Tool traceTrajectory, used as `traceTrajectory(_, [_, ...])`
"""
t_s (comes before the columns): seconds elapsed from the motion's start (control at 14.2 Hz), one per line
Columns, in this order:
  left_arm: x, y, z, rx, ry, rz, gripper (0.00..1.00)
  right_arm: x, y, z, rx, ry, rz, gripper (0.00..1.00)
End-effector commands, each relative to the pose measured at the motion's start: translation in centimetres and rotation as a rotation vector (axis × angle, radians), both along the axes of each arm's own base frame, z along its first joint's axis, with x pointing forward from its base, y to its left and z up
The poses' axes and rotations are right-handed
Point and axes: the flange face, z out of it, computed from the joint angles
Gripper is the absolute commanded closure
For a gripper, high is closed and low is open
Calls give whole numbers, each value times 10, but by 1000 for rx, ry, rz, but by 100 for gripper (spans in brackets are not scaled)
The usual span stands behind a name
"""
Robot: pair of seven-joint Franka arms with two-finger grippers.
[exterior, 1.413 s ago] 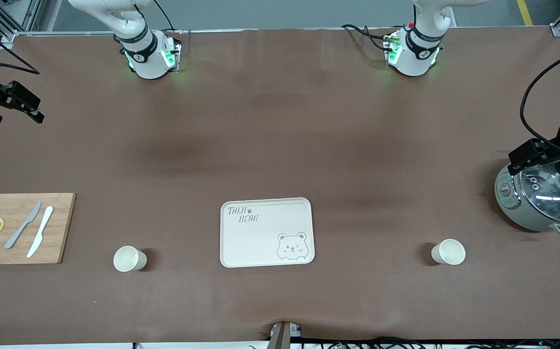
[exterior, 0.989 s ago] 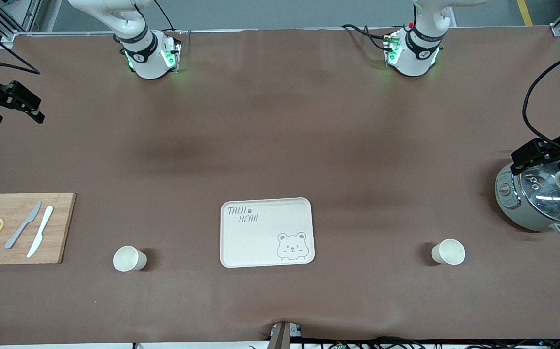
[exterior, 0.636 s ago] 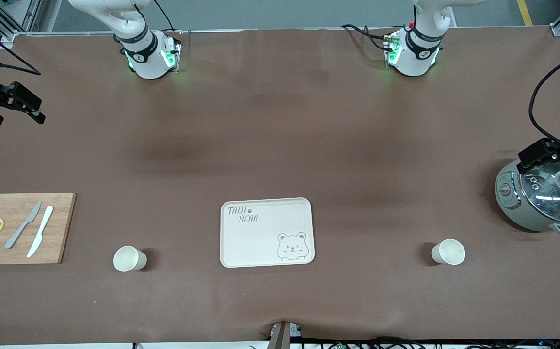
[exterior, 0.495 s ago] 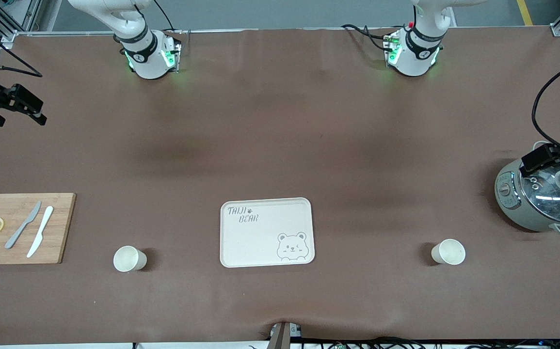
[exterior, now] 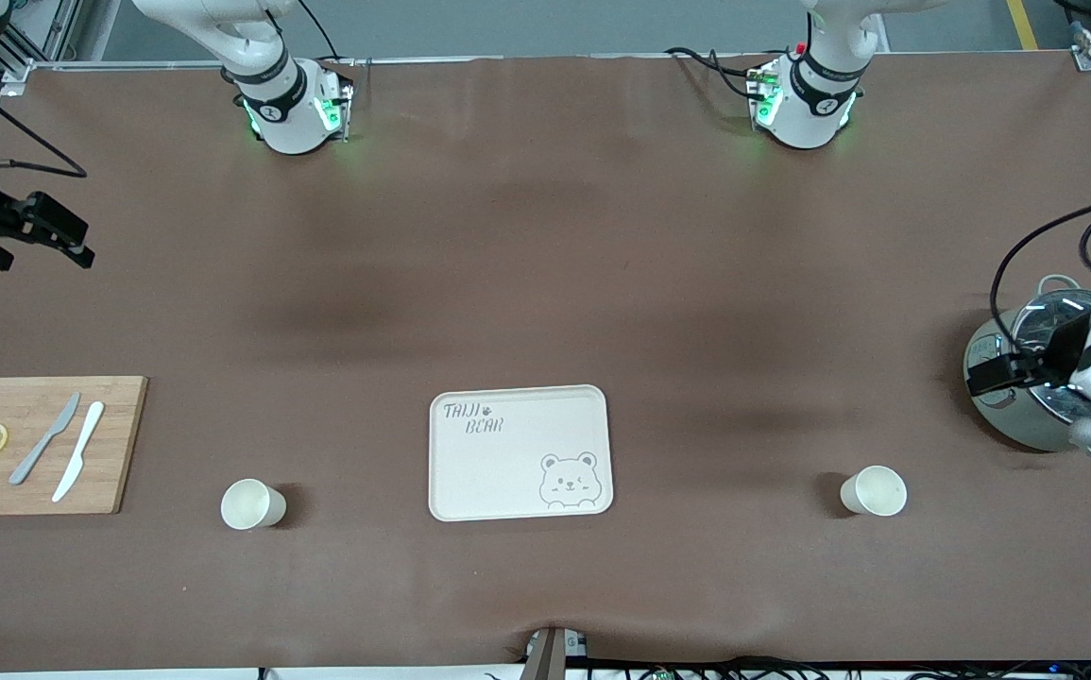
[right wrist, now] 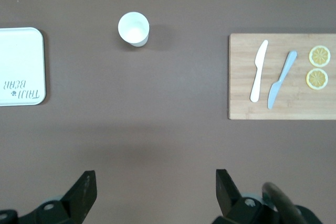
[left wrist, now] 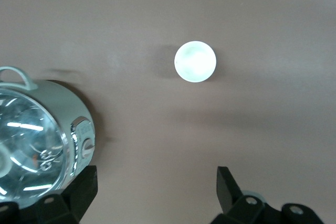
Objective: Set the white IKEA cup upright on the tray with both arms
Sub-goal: 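Reach the right gripper and the left gripper down toward the white cups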
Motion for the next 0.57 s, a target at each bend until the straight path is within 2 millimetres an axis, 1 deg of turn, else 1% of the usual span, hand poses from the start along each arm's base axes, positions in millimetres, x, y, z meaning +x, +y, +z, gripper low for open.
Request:
traceTrajectory(0.0, [16,13,-27,5,-15,-15,0,39,14,-16,-8,24,7,0])
traceTrajectory(0.14, [30,15,-59,4,-32,-36,0,68,18,-44,-2,57,12,0])
traceTrajectory(0.21, [35,15,-72,4,-42,-38,0,85,23,-63,5,78,16,0])
traceTrajectory(0.28, [40,16,-86,4,-49,-45,0,102,26,-87,16,101,17,0])
traceTrajectory(0.42, [50,15,-109,3,-78,-55,0,132,27,-127,61,65,0,0])
traceTrajectory(0.49, [55,12,-120,3,-98,-60,0,142,27,-141,56,30,2,0])
